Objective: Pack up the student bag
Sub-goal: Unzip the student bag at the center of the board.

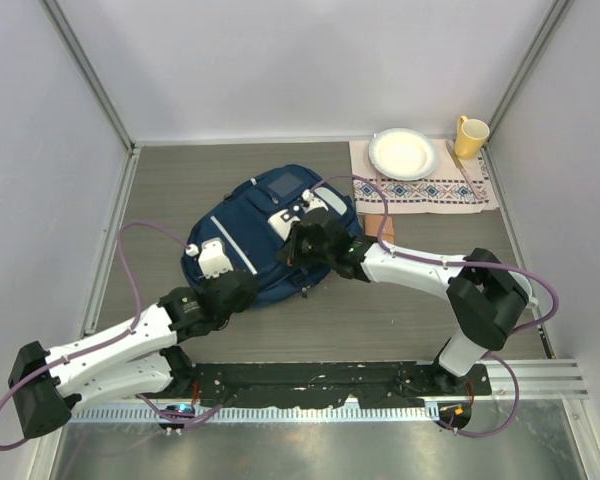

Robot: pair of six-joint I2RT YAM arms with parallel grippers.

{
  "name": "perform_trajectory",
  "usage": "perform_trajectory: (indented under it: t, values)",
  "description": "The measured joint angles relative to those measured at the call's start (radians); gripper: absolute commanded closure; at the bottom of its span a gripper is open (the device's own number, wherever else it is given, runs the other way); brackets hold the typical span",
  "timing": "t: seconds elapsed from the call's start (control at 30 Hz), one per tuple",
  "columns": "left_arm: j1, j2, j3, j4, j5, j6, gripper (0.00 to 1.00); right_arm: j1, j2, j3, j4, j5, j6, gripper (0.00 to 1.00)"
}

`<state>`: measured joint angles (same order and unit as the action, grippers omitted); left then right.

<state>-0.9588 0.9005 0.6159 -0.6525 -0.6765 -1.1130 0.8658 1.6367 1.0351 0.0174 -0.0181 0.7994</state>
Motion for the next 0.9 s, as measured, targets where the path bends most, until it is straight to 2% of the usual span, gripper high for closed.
perform_trajectory:
  t: [0.33, 0.6, 0.67, 0.7, 0.77, 0.8, 0.9]
  values:
    - [0.002, -0.086, -0.022, -0.013, 0.008, -0.005, 1.00, 0.001, 0.100, 0.202, -0.156, -0.065, -0.145, 0.99]
    - [-0.057, -0.054, -0.032, 0.015, 0.019, 0.008, 1.00, -0.002, 0.232, 0.402, -0.278, -0.087, -0.279, 0.98]
    - [-0.074, -0.033, -0.032, 0.047, 0.021, 0.020, 1.00, -0.008, 0.262, 0.450, -0.319, -0.084, -0.299, 0.89]
    - [-0.081, -0.019, -0.032, 0.069, 0.024, 0.025, 1.00, -0.015, 0.277, 0.475, -0.340, -0.086, -0.303, 0.73]
    - [-0.086, 0.011, -0.031, 0.117, 0.031, 0.035, 1.00, -0.032, 0.293, 0.495, -0.357, -0.097, -0.303, 0.58]
    - [-0.088, 0.024, -0.030, 0.134, 0.040, 0.041, 1.00, -0.044, 0.294, 0.495, -0.355, -0.084, -0.301, 0.47]
    - [-0.098, 0.050, -0.027, 0.166, 0.062, 0.050, 1.00, -0.098, 0.262, 0.448, -0.303, -0.058, -0.286, 0.41]
